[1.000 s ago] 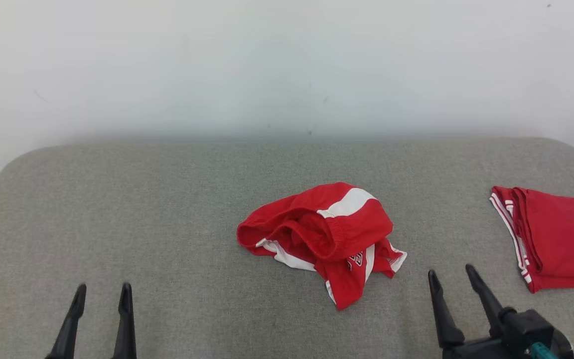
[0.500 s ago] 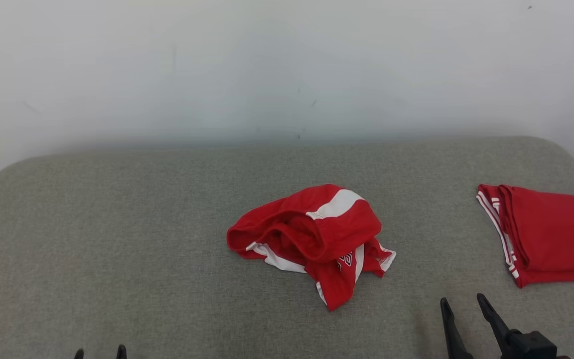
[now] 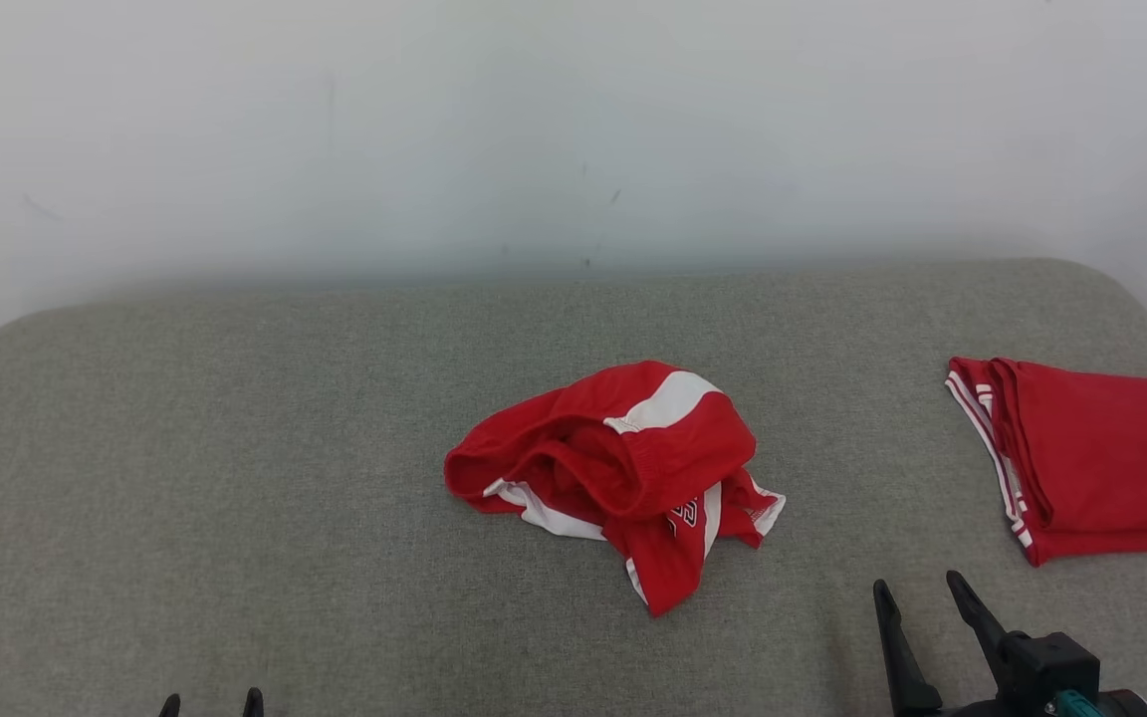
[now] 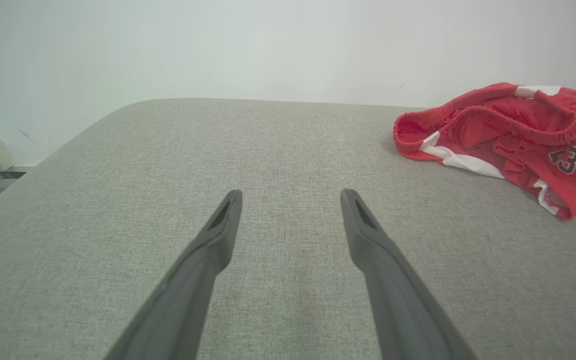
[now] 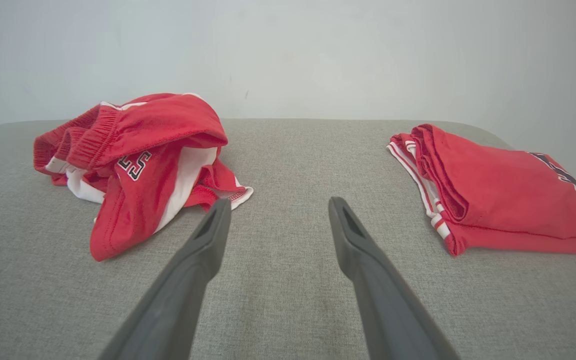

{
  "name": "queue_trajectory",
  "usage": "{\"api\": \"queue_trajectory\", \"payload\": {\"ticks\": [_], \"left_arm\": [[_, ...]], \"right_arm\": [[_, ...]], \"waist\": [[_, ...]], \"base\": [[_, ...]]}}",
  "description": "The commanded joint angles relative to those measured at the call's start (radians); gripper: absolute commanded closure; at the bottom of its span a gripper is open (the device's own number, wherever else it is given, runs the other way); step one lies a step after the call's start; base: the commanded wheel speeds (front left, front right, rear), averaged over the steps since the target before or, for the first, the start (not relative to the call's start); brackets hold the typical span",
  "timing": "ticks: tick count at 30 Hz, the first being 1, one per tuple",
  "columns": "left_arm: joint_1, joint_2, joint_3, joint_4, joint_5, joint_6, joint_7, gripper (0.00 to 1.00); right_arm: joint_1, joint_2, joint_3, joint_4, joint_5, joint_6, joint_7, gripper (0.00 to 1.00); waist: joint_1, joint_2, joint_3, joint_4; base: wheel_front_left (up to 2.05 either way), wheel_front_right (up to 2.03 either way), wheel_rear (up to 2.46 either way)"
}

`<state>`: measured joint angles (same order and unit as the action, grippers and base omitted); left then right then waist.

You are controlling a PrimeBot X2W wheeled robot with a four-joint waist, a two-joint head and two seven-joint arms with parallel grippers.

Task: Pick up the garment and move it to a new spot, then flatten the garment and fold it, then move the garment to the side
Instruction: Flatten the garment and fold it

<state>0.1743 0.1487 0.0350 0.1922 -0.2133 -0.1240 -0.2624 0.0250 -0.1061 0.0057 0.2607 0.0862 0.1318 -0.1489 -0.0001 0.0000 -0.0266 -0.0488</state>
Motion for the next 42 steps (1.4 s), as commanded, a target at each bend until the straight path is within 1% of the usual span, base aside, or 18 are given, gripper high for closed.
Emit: {"api": "queue_trajectory", "payload": {"ticks": [1, 15, 20, 24, 25, 26, 30, 31, 33, 34, 36, 39, 40, 41, 42], "left_arm": [[-0.017, 0.004, -0.001, 0.000, 0.001, -0.001, -0.003, 0.00], [-0.004, -0.002, -0.012, -0.025, -0.001, 0.012, -0.003, 0.00], [-0.036, -0.007, -0.025, -0.042, -0.027, 0.008, 0.031, 0.00], [-0.085, -0.002, -0.058, -0.071, -0.065, 0.000, 0.124, 0.00], [-0.085, -0.002, -0.058, -0.071, -0.065, 0.000, 0.124, 0.00], [-0.108, 0.005, -0.067, -0.081, -0.070, 0.000, 0.148, 0.00], [-0.216, -0.001, -0.111, -0.100, -0.146, -0.004, 0.283, 0.00], [-0.248, 0.008, -0.119, -0.101, -0.149, -0.005, 0.311, 0.00], [-0.315, 0.000, -0.128, -0.080, -0.191, -0.006, 0.376, 0.00], [-0.351, 0.005, -0.145, -0.070, -0.190, -0.006, 0.404, 0.00], [-0.416, -0.008, -0.160, -0.034, -0.227, -0.006, 0.472, 0.00], [-0.504, -0.021, -0.189, 0.021, -0.252, -0.001, 0.571, 0.00], [-0.527, -0.028, -0.193, 0.039, -0.256, 0.006, 0.596, 0.00], [-0.570, -0.038, -0.203, 0.073, -0.256, 0.027, 0.640, 0.00], [-0.586, -0.040, -0.209, 0.092, -0.255, 0.038, 0.665, 0.00]], "right_arm": [[0.007, 0.004, -0.003, -0.010, -0.006, -0.002, 0.003, 0.00], [0.017, 0.014, 0.003, -0.033, -0.004, -0.002, 0.017, 0.00], [0.006, 0.012, 0.012, -0.030, 0.004, -0.002, 0.021, 0.00], [-0.005, 0.008, 0.021, -0.033, 0.012, -0.002, 0.023, 0.00], [-0.005, 0.008, 0.021, -0.033, 0.012, -0.002, 0.023, 0.00], [-0.006, 0.008, 0.024, -0.035, 0.012, -0.002, 0.024, 0.00], [-0.022, 0.009, 0.022, -0.046, 0.009, -0.002, 0.030, 0.00], [-0.025, 0.009, 0.025, -0.049, 0.007, -0.002, 0.031, 0.00], [-0.026, 0.012, 0.025, -0.054, 0.006, -0.002, 0.030, 0.00], [-0.024, 0.013, 0.025, -0.054, 0.006, -0.002, 0.031, 0.00], [-0.029, 0.015, 0.030, -0.054, 0.009, -0.002, 0.031, 0.00], [-0.042, 0.018, 0.038, -0.052, 0.014, -0.002, 0.026, 0.00], [-0.044, 0.019, 0.042, -0.050, 0.015, -0.002, 0.025, 0.00], [-0.046, 0.021, 0.044, -0.047, 0.017, -0.002, 0.023, 0.00], [-0.045, 0.022, 0.044, -0.045, 0.018, -0.002, 0.019, 0.00]], "waist": [[0.0001, 0.0000, 0.001, 0.001], [0.0001, 0.0000, 0.016, 0.003], [0.0001, 0.0000, 0.020, -0.006], [0.0001, 0.0000, 0.027, -0.030], [0.0001, 0.0000, 0.027, -0.030], [0.0001, 0.0000, 0.029, -0.039], [0.0001, 0.0000, 0.053, -0.075], [0.0001, 0.0000, 0.059, -0.088], [0.0001, 0.0000, 0.070, -0.114], [0.0001, 0.0000, 0.074, -0.127], [0.0001, 0.0000, 0.084, -0.158], [0.0001, 0.0000, 0.100, -0.208], [0.0001, 0.0000, 0.105, -0.225], [0.0001, 0.0000, 0.116, -0.254], [0.0001, 0.0000, 0.121, -0.267]], "base": [[0.00, 0.00, 0.00], [0.00, 0.00, 0.00], [0.00, 0.00, 0.00], [0.00, 0.00, 0.00], [0.00, 0.00, 0.00], [0.00, 0.00, 0.00], [0.00, 0.00, 0.00], [0.00, 0.00, 0.00], [0.00, 0.00, 0.00], [0.00, 0.00, 0.00], [0.00, 0.00, 0.00], [0.00, 0.00, 0.00], [0.00, 0.00, 0.00], [0.00, 0.00, 0.00], [0.00, 0.00, 0.00]]}}
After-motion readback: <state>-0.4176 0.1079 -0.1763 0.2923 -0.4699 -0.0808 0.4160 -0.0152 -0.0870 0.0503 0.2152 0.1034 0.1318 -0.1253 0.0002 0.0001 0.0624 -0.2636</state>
